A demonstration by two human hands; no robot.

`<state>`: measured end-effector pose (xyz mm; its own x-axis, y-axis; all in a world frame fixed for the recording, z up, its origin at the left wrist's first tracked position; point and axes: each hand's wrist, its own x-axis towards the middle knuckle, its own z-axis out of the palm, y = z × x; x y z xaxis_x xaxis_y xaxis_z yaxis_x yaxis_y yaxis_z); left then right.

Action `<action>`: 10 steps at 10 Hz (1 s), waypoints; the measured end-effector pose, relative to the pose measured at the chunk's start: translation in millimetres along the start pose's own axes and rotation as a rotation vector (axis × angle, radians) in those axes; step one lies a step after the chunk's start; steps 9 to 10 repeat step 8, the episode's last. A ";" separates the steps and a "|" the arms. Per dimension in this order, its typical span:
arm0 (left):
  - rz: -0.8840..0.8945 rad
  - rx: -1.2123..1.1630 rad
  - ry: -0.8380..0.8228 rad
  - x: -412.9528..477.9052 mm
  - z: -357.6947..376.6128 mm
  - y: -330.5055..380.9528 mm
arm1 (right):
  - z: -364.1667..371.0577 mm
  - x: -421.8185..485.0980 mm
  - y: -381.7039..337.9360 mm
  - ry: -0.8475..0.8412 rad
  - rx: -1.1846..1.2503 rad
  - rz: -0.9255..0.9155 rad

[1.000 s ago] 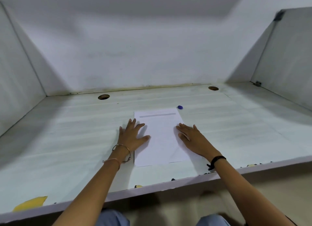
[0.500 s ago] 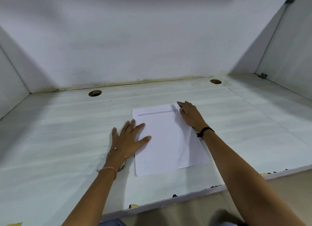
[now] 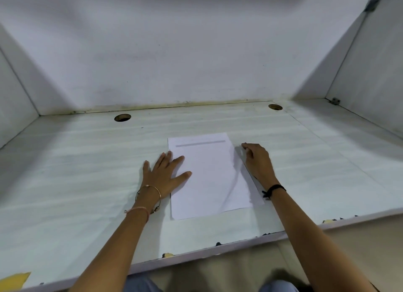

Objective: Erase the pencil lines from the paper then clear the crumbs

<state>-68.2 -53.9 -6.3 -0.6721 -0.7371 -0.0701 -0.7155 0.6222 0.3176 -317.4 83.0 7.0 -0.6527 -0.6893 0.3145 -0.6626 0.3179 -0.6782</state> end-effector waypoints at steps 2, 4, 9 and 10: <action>-0.001 0.034 -0.017 -1.9 -1.4 1.5 | -9.5 -26.6 5.9 -0.085 -0.076 -0.037; -0.010 0.039 -0.022 -3.5 -2.9 3.2 | -5.5 -27.4 6.5 -0.117 -0.172 -0.037; -0.011 0.008 0.010 -0.7 -1.1 4.0 | -10.8 -28.5 4.7 -0.028 0.011 -0.012; -0.011 0.008 0.010 -0.7 -1.1 4.0 | -10.8 -28.5 4.7 -0.028 0.011 -0.012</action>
